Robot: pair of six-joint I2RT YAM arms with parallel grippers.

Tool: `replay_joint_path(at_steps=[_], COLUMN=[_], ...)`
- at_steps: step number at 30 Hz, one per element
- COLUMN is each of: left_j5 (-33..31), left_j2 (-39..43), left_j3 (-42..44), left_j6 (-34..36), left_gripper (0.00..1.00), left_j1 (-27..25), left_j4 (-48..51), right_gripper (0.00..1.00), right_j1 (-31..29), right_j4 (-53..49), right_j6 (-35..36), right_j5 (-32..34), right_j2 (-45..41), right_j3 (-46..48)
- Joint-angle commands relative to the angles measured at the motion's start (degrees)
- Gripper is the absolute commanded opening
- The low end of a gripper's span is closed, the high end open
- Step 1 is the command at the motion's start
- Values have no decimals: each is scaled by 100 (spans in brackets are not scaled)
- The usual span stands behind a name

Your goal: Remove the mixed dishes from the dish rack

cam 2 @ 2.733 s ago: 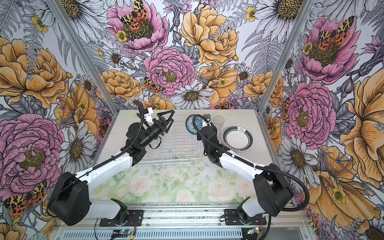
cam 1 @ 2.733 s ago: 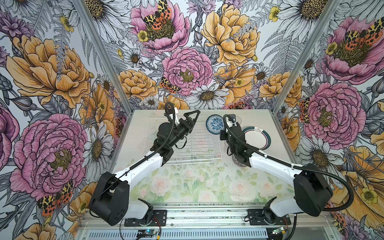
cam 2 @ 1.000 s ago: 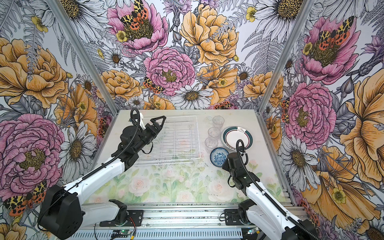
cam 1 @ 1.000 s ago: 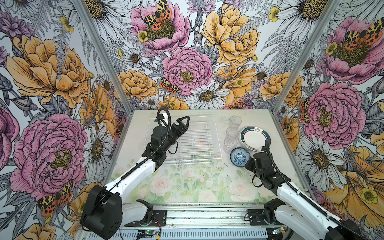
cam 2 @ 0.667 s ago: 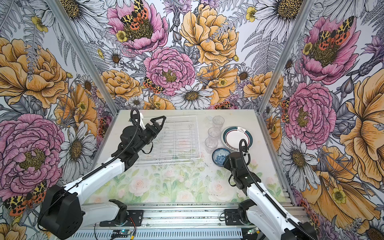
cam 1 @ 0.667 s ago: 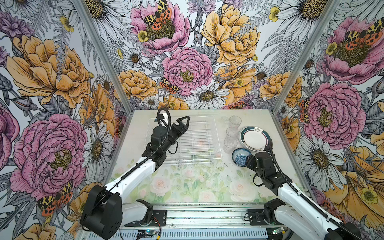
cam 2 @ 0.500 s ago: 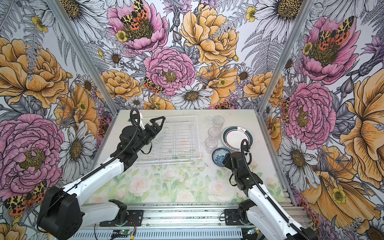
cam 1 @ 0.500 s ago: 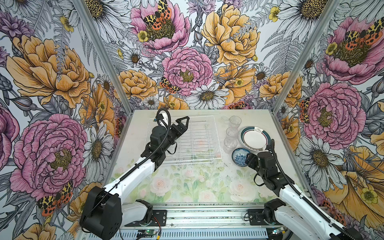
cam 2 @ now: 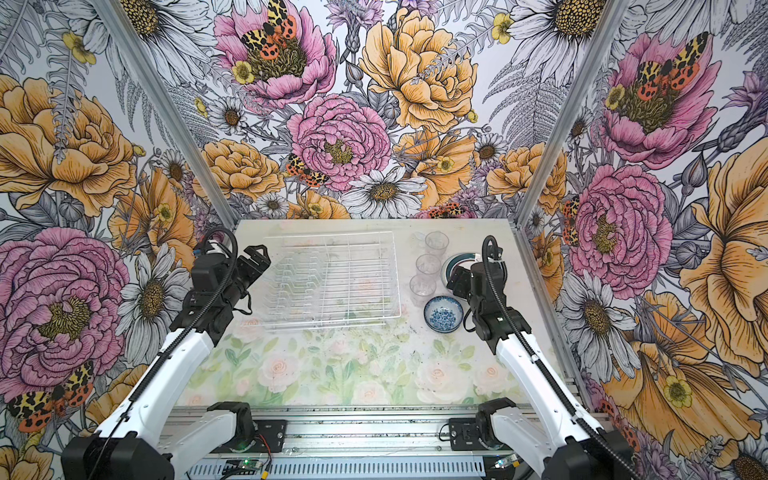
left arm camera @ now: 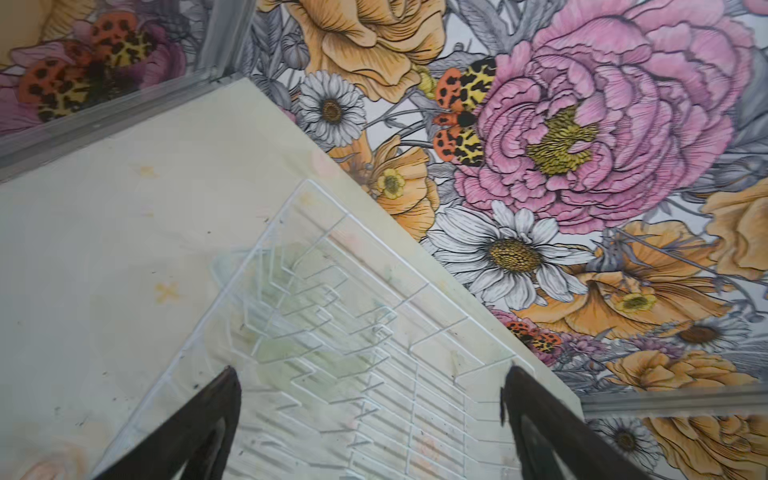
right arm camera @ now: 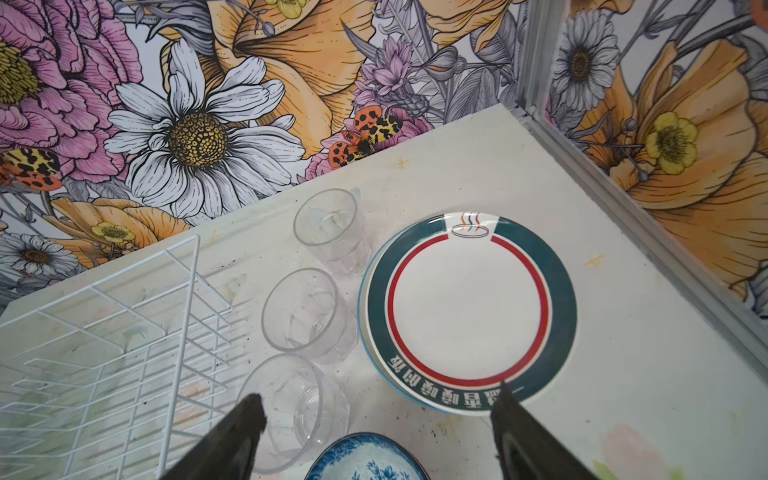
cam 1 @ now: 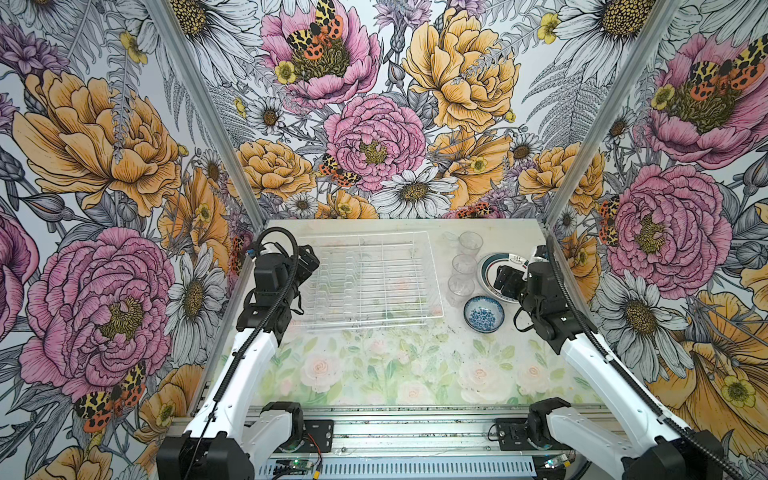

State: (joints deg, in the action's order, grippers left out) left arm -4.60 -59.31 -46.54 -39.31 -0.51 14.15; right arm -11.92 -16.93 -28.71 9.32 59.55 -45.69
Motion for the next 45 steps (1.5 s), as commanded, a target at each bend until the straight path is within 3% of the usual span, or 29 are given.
replay_joint_path(at_steps=[1,5,19,45], left_j5=[34,283,242,324], left_j2=[-172,-728,-1895,-3590], left_j3=[70,83,-307,-1644], left_j6=[371,474,574,213], left_gripper=[99,99,99,99], left_j1=[311,584,620,-198], left_j4=[729,709,323,-246], right_gripper=[86,84,84,84], right_j1=[6,8,82,585], right_j4=[36,41,55,54], right_j6=[254,179,459,514], right_j5=[-1071,-1673,-1626,-1717], right_j2=[465,1010,1014,727], right_j3=[-376,-579,-419,-10])
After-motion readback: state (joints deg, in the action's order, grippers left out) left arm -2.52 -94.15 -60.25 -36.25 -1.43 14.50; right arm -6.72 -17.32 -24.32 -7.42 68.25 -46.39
